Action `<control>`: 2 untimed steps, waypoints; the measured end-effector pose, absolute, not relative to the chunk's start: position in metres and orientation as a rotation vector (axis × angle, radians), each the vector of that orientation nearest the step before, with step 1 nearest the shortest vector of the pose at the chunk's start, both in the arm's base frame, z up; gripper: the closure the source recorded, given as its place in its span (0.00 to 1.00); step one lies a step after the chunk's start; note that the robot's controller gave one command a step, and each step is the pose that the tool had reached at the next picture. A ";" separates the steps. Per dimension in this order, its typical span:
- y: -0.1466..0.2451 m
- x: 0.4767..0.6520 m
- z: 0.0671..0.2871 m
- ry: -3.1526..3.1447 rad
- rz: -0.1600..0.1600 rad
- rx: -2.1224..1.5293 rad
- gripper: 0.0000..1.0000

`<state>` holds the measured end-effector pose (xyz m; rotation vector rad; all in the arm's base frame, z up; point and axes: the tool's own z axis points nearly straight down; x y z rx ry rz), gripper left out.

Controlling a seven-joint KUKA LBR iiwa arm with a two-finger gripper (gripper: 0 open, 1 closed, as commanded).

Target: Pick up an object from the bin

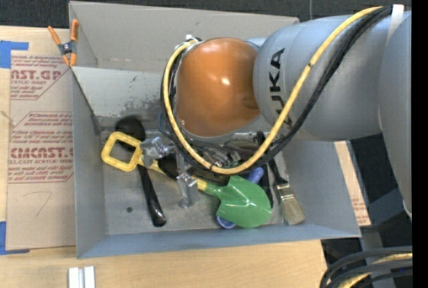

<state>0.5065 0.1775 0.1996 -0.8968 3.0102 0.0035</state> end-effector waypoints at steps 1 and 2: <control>0.188 0.525 0.190 3.032 0.002 -0.895 0.00; 0.199 0.532 0.218 2.656 0.010 -1.700 1.00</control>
Offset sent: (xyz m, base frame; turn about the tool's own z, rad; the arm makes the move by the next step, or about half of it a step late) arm 0.0218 0.0199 0.0149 -0.5769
